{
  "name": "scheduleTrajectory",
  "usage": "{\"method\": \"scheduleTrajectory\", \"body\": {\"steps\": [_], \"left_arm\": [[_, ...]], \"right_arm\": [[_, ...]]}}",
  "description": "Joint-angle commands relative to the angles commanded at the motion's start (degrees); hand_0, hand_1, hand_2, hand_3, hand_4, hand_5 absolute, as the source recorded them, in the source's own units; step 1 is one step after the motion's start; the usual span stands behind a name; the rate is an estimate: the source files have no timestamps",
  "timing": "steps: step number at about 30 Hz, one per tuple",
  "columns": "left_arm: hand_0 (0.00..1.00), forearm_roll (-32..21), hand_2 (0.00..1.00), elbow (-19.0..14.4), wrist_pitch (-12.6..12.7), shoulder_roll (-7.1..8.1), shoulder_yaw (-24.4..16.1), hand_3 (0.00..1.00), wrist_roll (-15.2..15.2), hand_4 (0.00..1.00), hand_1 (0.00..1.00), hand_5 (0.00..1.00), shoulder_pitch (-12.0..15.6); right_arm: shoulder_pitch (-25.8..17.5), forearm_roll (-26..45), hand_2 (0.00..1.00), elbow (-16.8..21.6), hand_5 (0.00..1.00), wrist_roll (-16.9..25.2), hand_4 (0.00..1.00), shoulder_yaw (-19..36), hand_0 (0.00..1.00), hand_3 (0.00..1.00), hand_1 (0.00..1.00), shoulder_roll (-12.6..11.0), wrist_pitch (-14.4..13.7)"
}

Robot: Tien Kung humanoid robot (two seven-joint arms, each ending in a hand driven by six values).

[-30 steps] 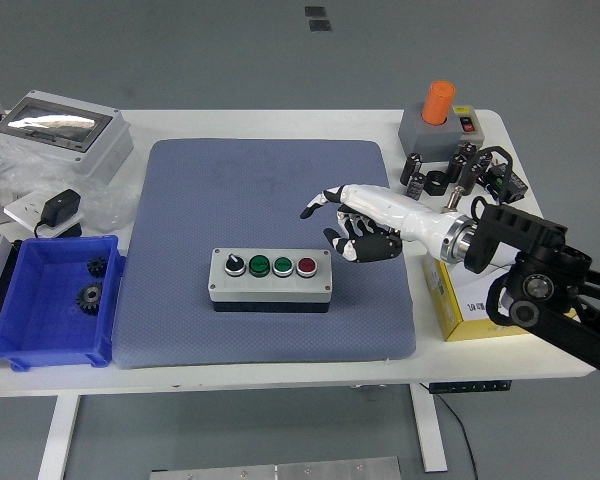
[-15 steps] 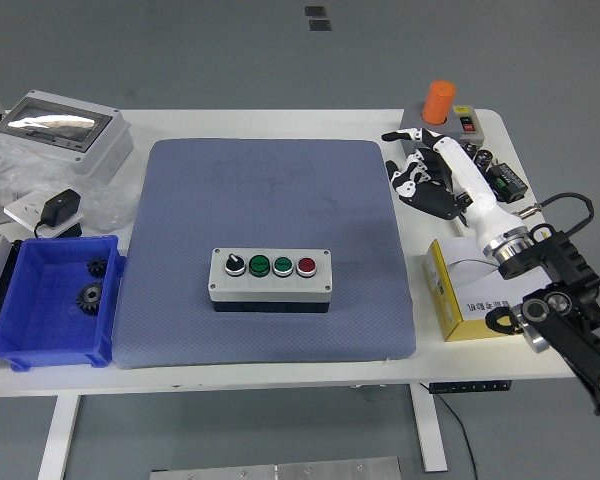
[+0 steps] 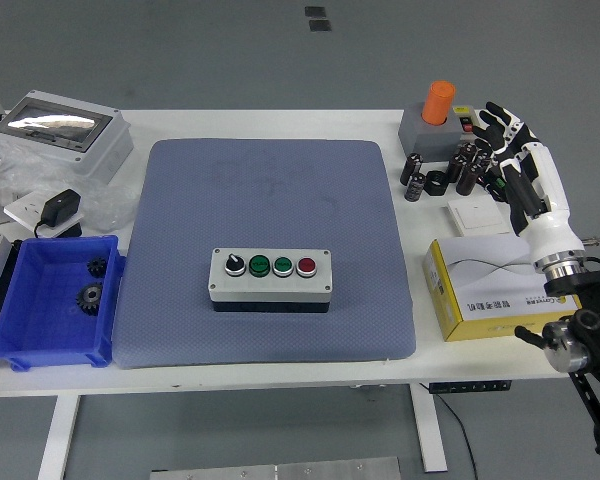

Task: Pick up the button,place it on the desk,press the button,press the button

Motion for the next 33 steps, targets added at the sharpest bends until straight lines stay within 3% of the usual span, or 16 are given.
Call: {"method": "scheduleTrajectory", "body": {"steps": [16,33], "left_arm": [[0.698,-2.8,0.663,0.4,0.5,2.0,1.6,0.801,-0.1,0.634,0.679,0.889,0.7],[0.7,-8.7,0.666,0.6,2.1,1.04,4.4,0.8,-0.1,0.639,0.679,0.863,1.1]], "right_arm": [[-2.6,1.2,0.796,-1.7,0.705,1.4,0.827,-0.4,0.817,0.806,0.778,3.8,0.2],[-0.9,-0.4,0.789,-1.0,0.692,0.2,0.815,-0.2,0.805,0.8,0.768,2.8,0.5]]}}
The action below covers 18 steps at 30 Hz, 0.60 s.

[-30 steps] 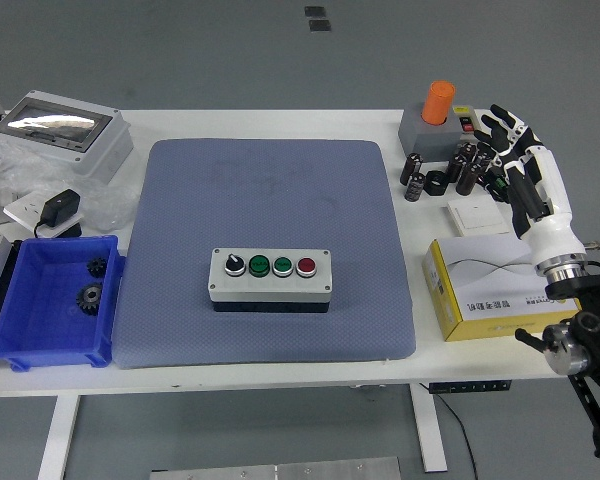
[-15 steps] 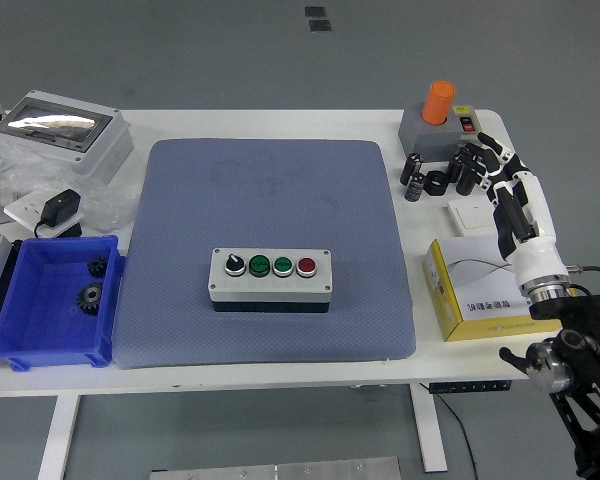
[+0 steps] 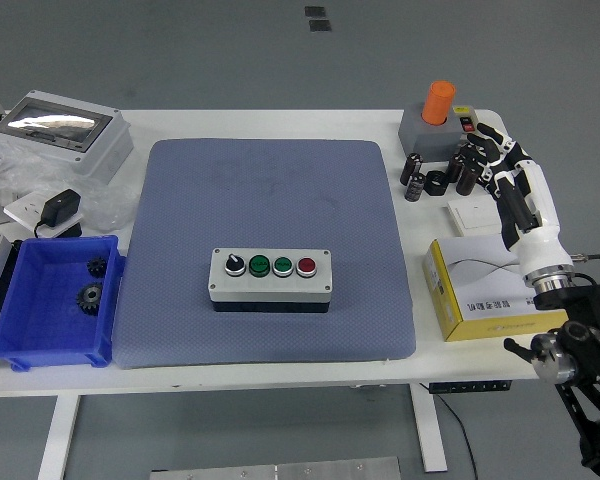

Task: Pick up the button,place it on the desk,press the button,press the button

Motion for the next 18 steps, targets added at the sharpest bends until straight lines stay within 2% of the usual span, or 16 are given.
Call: {"method": "scheduleTrajectory", "body": {"steps": [7,13,18], "left_arm": [[0.701,-0.1,0.666,-0.2,-0.2,-0.63,0.3,0.8,1.7,0.639,0.679,0.861,0.3],[0.701,0.0,0.667,-0.5,-0.3,-1.91,0.6,0.799,3.0,0.639,0.679,0.854,1.5],[0.701,0.1,0.666,-0.4,-0.7,-2.53,0.5,0.8,4.0,0.636,0.68,0.853,1.9]], "right_arm": [[1.8,-0.1,0.787,-0.5,0.677,-0.6,0.804,-2.0,0.805,0.796,0.768,-0.3,0.4],[4.9,0.1,0.79,-1.7,0.672,-1.3,0.801,-6.5,0.805,0.791,0.767,-1.4,0.7],[7.4,-0.1,0.794,-2.2,0.664,-1.6,0.801,-9.2,0.806,0.803,0.768,-1.2,0.8]]}}
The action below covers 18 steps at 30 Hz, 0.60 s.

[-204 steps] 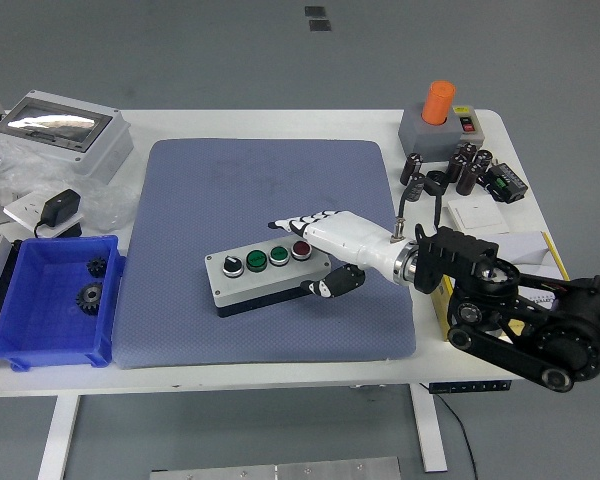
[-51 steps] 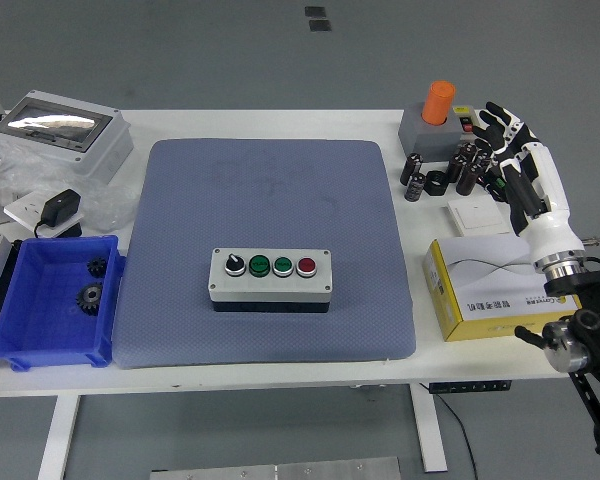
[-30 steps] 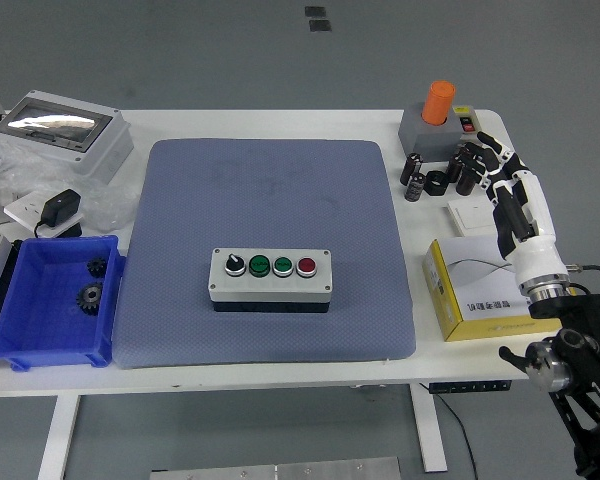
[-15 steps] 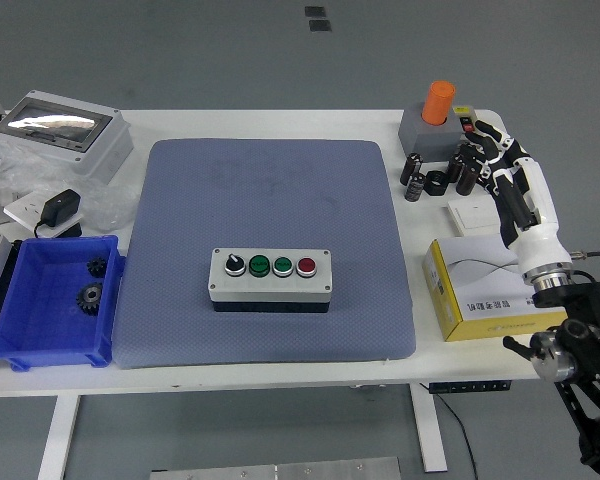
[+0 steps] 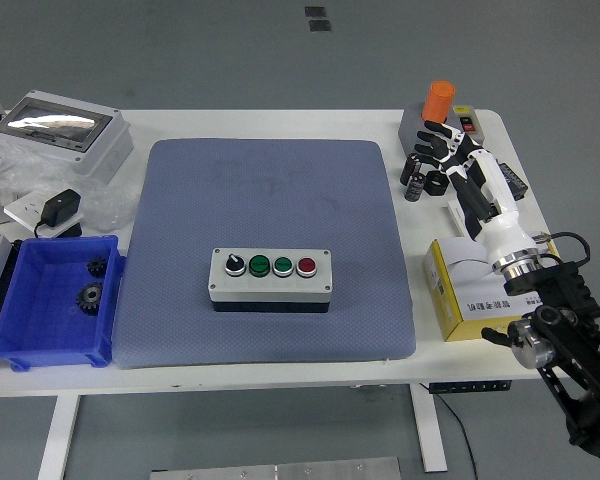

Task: Pick up the button,place it on the desk,press the button,press the button

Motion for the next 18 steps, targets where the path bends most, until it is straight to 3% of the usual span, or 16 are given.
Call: {"method": "scheduleTrajectory", "body": {"steps": [12,18], "left_arm": [[0.703,0.9,0.669,0.0,0.0,-0.86,-0.6,0.801,0.0,0.634,0.682,0.856,0.7],[0.703,1.0,0.67,0.0,0.1,-1.09,-0.7,0.801,-0.1,0.633,0.682,0.857,0.7]], "right_arm": [[6.1,-0.9,0.798,-1.2,0.648,-0.9,0.793,-5.3,0.812,0.805,0.775,0.3,0.0],[6.5,-1.5,0.801,-0.8,0.643,-0.9,0.79,-5.4,0.815,0.812,0.776,0.5,-0.3]]}}
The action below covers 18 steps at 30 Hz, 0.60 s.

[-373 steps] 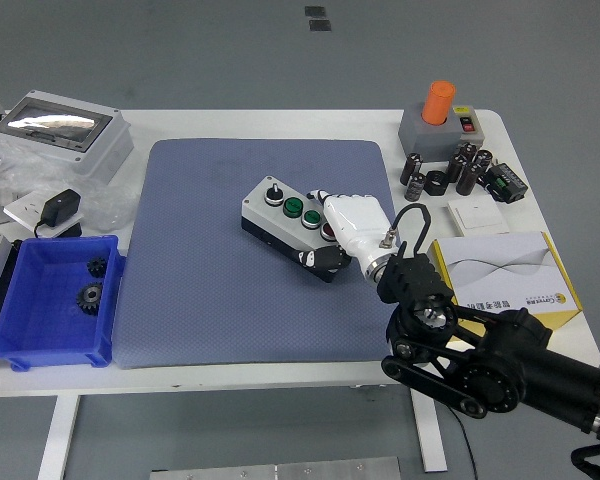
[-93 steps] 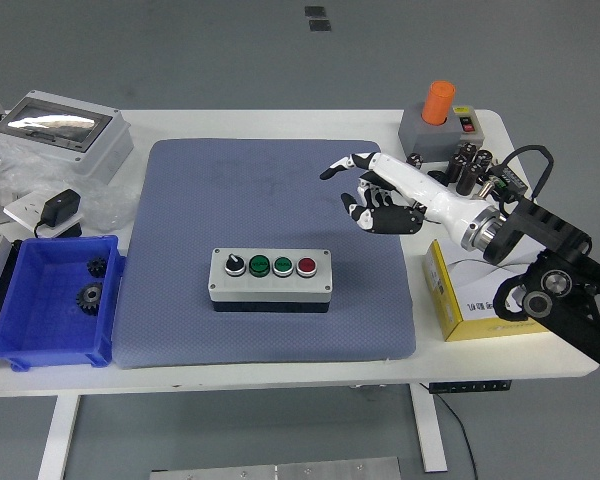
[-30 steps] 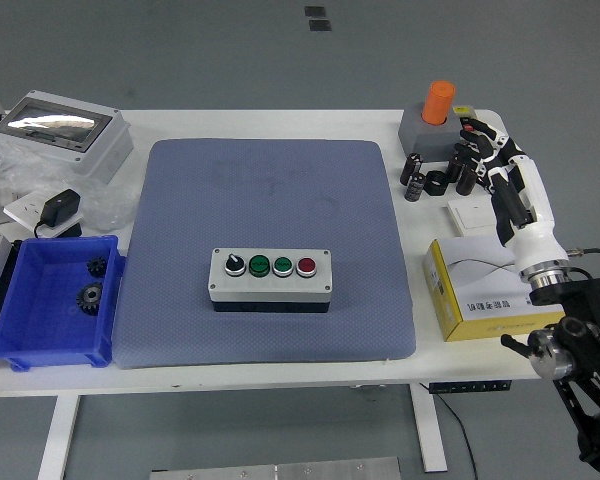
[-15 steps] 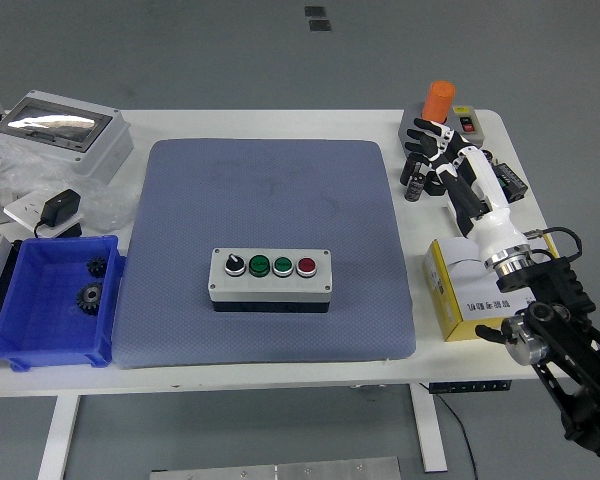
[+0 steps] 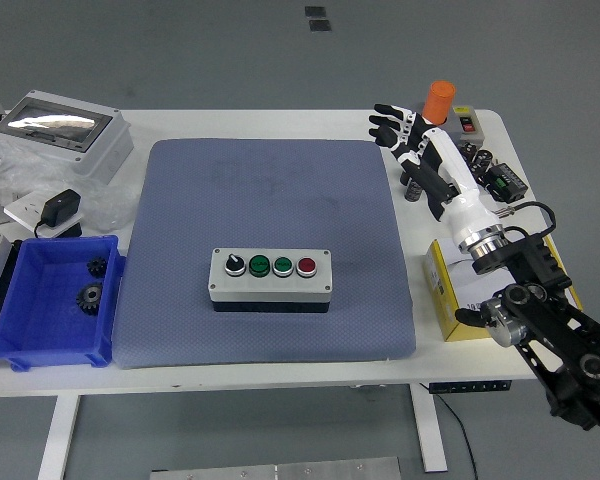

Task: Pick up the button,place it on the desk,press the button,press the button

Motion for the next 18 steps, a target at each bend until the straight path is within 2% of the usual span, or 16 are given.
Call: {"method": "scheduleTrajectory", "body": {"steps": [15,16,18], "left_arm": [[0.703,-0.2,0.67,0.0,0.0,0.11,0.0,0.805,0.0,0.636,0.682,0.861,-0.2],[0.704,-0.2,0.671,0.0,0.0,0.19,0.0,0.807,0.0,0.635,0.682,0.869,-0.2],[0.704,-0.3,0.671,0.0,0.0,0.41,0.1,0.807,0.0,0.635,0.682,0.869,-0.4]], "right_arm": [[-4.0,-1.6,0.804,1.8,0.613,0.0,0.767,5.1,0.816,0.811,0.781,-0.7,-0.3],[-4.3,-1.6,0.806,2.0,0.557,0.0,0.765,5.6,0.817,0.812,0.783,-0.7,-0.3],[-5.5,-1.8,0.806,2.7,0.557,0.0,0.765,7.1,0.817,0.812,0.783,-0.9,-0.3]]}}
